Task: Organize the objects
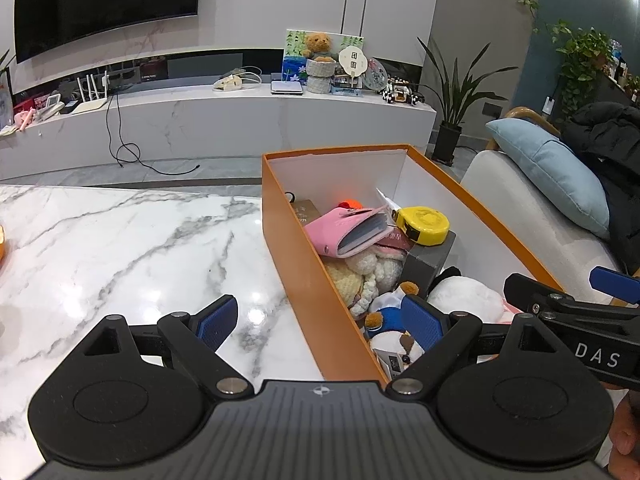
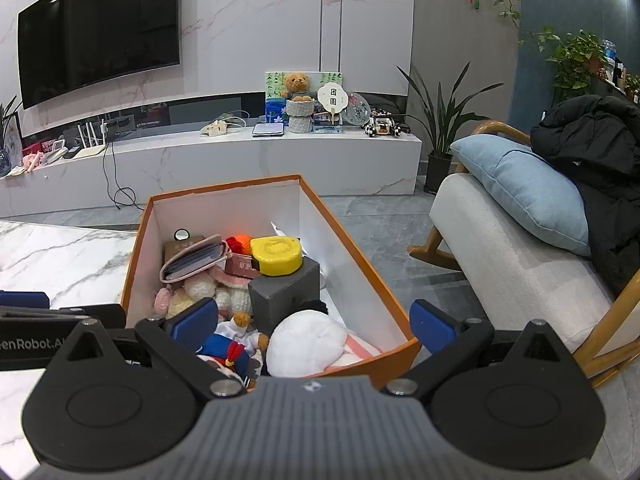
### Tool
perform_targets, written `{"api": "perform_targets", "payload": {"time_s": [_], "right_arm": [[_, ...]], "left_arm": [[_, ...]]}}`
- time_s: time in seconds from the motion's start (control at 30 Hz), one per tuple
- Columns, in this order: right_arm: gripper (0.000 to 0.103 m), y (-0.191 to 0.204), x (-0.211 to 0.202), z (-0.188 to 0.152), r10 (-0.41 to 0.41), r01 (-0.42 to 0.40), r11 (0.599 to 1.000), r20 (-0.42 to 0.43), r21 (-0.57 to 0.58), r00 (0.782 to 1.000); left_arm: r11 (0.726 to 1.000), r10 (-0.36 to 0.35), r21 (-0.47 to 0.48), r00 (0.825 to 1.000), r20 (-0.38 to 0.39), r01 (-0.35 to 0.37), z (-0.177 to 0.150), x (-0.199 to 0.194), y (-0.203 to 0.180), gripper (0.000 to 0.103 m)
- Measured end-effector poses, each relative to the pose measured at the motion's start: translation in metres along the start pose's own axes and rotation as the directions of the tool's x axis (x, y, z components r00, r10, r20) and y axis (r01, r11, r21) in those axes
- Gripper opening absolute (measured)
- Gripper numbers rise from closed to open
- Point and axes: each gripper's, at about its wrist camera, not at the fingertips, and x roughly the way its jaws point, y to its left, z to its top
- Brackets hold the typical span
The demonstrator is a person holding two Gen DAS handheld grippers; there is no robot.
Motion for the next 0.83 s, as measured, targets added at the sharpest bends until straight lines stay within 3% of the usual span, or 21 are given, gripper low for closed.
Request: {"api": "perform_targets", "payload": {"time_s": [0.83], "right_arm": [[0.102, 0.0061, -0.0013, 0.0, 0.0, 0.0, 1.0, 0.011, -0.003, 1.0]], "left_arm": [[1.0, 0.001, 0.015, 1.0, 0.014, -0.002, -0.0012, -0.0027, 0.0045, 0.103]]}}
